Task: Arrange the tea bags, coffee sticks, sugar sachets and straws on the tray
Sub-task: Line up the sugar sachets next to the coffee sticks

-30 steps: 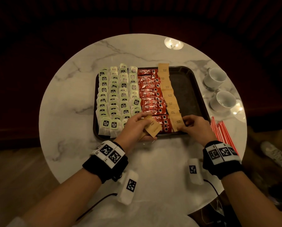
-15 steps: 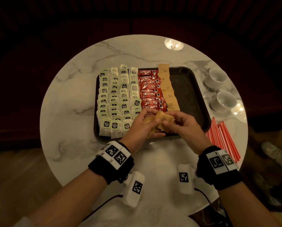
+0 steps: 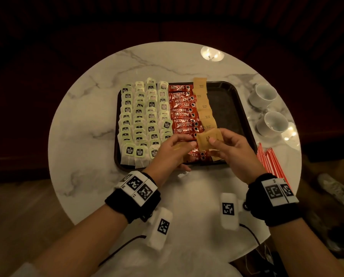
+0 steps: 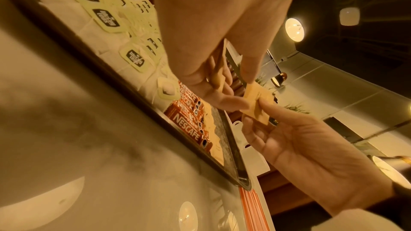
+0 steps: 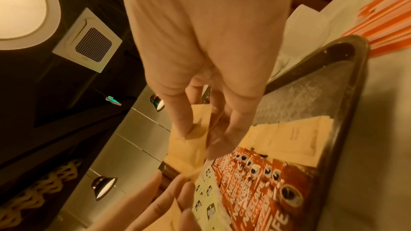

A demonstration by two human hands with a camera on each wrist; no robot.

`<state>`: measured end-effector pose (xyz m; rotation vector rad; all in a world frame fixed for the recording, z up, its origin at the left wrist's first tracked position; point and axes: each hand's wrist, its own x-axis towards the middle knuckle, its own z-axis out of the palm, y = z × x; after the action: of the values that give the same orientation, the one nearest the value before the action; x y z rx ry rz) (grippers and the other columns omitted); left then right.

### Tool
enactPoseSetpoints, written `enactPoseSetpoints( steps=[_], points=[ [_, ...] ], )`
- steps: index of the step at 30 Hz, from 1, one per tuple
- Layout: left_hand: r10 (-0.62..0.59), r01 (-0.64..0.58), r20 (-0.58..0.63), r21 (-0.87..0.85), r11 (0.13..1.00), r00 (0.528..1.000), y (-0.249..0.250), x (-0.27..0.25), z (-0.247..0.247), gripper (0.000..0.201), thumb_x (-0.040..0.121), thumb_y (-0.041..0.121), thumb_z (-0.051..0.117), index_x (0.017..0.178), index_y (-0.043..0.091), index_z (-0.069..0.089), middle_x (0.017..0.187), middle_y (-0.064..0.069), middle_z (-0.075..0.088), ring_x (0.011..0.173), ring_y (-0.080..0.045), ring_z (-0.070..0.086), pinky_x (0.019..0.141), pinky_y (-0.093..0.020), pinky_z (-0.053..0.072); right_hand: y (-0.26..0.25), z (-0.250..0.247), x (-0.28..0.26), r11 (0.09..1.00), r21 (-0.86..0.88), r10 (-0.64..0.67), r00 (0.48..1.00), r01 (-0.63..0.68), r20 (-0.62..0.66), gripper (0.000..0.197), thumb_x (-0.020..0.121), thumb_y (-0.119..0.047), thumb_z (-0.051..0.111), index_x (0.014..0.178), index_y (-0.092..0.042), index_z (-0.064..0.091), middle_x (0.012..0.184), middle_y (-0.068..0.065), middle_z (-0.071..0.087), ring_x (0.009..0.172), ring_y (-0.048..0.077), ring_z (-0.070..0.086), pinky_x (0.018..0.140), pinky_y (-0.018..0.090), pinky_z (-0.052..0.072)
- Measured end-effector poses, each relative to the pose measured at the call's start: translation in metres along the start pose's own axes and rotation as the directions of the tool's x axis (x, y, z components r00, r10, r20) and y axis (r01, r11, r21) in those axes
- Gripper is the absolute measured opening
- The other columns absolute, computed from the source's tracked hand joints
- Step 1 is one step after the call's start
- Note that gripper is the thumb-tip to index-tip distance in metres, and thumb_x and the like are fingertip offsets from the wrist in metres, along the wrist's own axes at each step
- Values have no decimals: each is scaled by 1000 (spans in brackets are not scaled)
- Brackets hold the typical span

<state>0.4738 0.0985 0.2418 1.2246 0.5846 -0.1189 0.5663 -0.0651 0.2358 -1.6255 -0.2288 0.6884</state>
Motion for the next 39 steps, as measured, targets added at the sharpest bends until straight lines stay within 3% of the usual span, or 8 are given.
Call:
enactPoseSetpoints(
  steps=[8, 13, 18, 22, 27, 32, 36, 39],
  points=[
    [82, -82, 7, 131, 988, 997, 2, 2, 1, 19, 87, 8, 69, 106, 11, 65, 101, -10, 66, 68, -11, 65, 46, -23, 51, -5, -3, -2, 998, -57, 26, 999, -24, 45, 20, 91, -8, 65, 110, -16, 65, 115, 9, 68, 105, 26, 67, 80, 32, 57],
    [149, -143, -30, 157, 977, 988, 0, 4, 0, 11, 87, 8, 69, 97, 12, 68, 105, -10, 65, 72, -13, 64, 46, -24, 51, -5, -12, -6, 958, -278, 122, 978, -72, 170, 29, 86, -4, 69, 110, -19, 62, 102, 3, 74, 97, 15, 71, 79, 28, 57],
    [-16, 11, -107, -48, 999, 994, 3, 8, 6, 19, 95, -1, 49, 111, 9, 49, 108, -12, 57, 78, -21, 67, 56, -32, 59, 15, -29, 8, 968, -202, 124, 984, -148, -127, 20, 92, -10, 64, 112, -12, 65, 104, 4, 74, 99, 20, 71, 89, 36, 56],
    [-98, 82, -119, -132, 988, 988, 4, 10, 4, 25, 93, -9, 38, 104, 13, 33, 105, -7, 47, 81, -32, 68, 58, -37, 60, 26, -30, 29, 955, -184, 175, 944, -232, -279, 16, 97, -18, 59, 112, -13, 64, 104, 4, 72, 101, 20, 69, 94, 40, 55],
    [-139, 119, -136, -142, 983, 981, 7, 9, 2, 25, 92, -10, 33, 100, 14, 30, 112, -14, 45, 76, -33, 67, 56, -36, 60, 32, -18, 42, 876, -386, 145, 921, -290, -362, 24, 94, -31, 64, 112, -14, 63, 101, 1, 70, 95, 20, 68, 88, 40, 56],
    [-148, 135, -151, -93, 986, 977, 6, 9, -1, 23, 94, -7, 42, 105, 12, 35, 113, -11, 46, 80, -29, 67, 62, -35, 61, 33, -12, 38, 800, -521, 69, 909, -297, -411, 32, 94, -28, 64, 118, -7, 61, 108, 6, 61, 93, 17, 55, 66, 22, 41],
    [-69, 74, -136, 34, 997, 988, 2, 8, -6, 26, 91, -5, 54, 107, 11, 43, 118, -13, 48, 85, -23, 64, 64, -30, 61, 32, -10, 33, 778, -563, 20, 906, -279, -422, 37, 89, -29, 69, 121, -14, 56, 132, 10, 43, 118, 28, 49, 98, 37, 45],
    [-4, 15, -146, 72, 997, 989, 1, 6, -7, 30, 88, -4, 61, 104, 14, 44, 114, -15, 58, 70, -16, 71, 63, -28, 61, 16, -2, 24, 778, -601, -51, 934, -184, -353, 31, 92, -29, 66, 120, -19, 57, 131, 6, 46, 122, 25, 45, 95, 34, 43]
  ],
)
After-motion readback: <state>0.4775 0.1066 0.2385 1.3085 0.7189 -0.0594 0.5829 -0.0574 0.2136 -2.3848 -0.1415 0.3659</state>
